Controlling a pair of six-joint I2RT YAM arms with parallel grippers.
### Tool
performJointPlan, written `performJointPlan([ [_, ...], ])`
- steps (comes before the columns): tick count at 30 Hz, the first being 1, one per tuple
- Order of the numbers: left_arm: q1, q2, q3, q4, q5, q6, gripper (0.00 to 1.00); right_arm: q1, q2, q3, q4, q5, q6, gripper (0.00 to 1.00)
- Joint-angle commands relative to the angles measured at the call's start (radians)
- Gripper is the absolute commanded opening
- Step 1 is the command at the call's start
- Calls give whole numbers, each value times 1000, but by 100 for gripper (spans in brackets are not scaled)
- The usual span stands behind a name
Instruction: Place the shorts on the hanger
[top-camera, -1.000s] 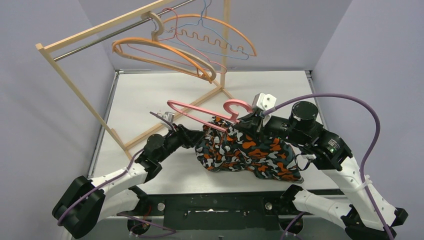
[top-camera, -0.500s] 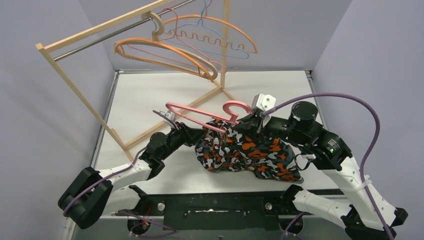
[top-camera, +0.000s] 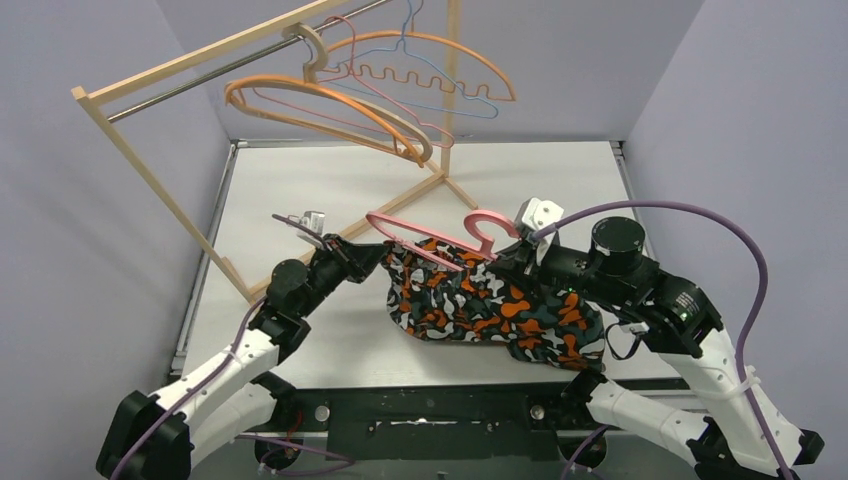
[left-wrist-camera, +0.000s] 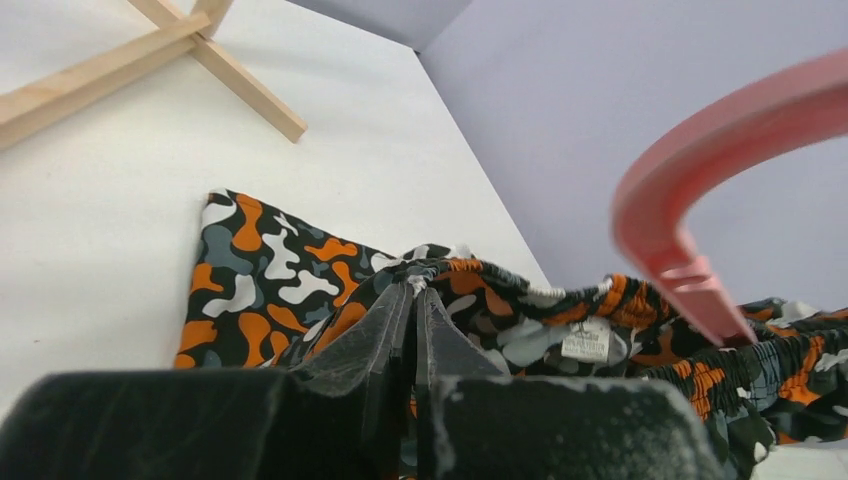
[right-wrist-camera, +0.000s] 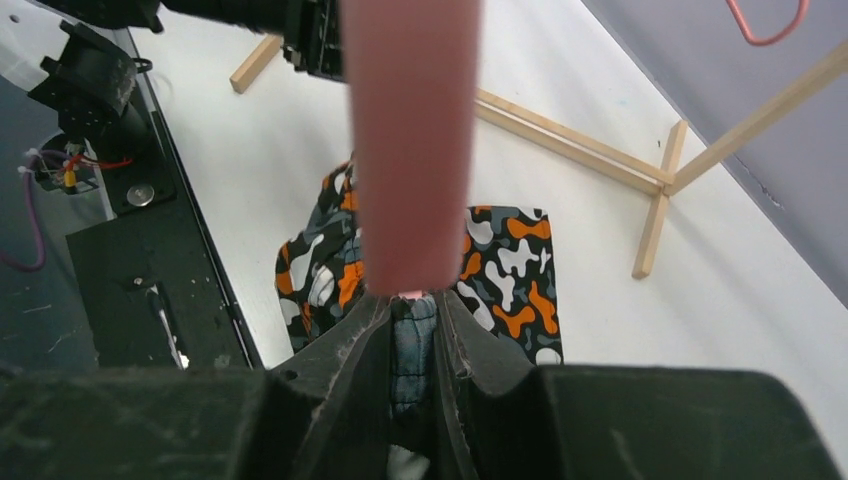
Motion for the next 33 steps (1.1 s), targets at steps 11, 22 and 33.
performJointPlan([
  [11,107,-96,229,-357,36,99,0,8,-13,17,-131,11,5,0],
  [22,108,-85,348,-479,69,155,0,8,50,0,-176,129,27,0],
  [33,108,-102,509,-590,141,167,0,11,219,43,-8,110,34,0],
])
